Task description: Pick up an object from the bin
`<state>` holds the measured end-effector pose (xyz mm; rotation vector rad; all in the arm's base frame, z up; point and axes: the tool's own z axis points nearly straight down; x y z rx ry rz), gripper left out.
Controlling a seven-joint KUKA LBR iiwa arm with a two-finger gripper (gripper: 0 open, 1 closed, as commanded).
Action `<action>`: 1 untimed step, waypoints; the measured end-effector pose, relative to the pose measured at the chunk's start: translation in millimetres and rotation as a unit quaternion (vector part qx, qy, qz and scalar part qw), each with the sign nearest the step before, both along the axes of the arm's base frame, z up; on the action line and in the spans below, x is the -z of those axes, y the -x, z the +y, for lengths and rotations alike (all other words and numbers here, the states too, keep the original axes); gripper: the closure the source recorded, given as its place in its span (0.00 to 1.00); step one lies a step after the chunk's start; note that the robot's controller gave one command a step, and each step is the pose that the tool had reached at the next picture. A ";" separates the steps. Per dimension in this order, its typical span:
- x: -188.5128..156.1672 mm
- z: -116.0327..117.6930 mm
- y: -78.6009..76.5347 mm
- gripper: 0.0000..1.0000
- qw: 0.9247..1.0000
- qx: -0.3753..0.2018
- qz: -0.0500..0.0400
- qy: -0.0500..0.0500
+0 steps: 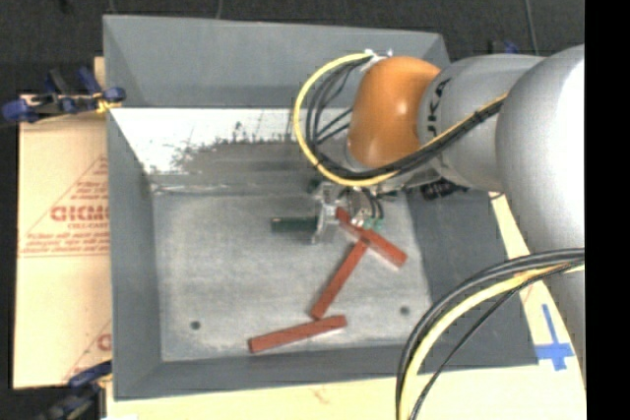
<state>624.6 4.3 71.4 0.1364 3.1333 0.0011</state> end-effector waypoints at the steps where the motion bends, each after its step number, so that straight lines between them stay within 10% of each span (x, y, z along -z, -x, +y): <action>1: -157.1 9.7 -28.4 1.00 1.000 0.009 -0.005 0.000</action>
Offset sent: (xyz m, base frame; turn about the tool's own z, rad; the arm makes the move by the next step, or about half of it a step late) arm 0.0249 0.0105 0.1500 0.0216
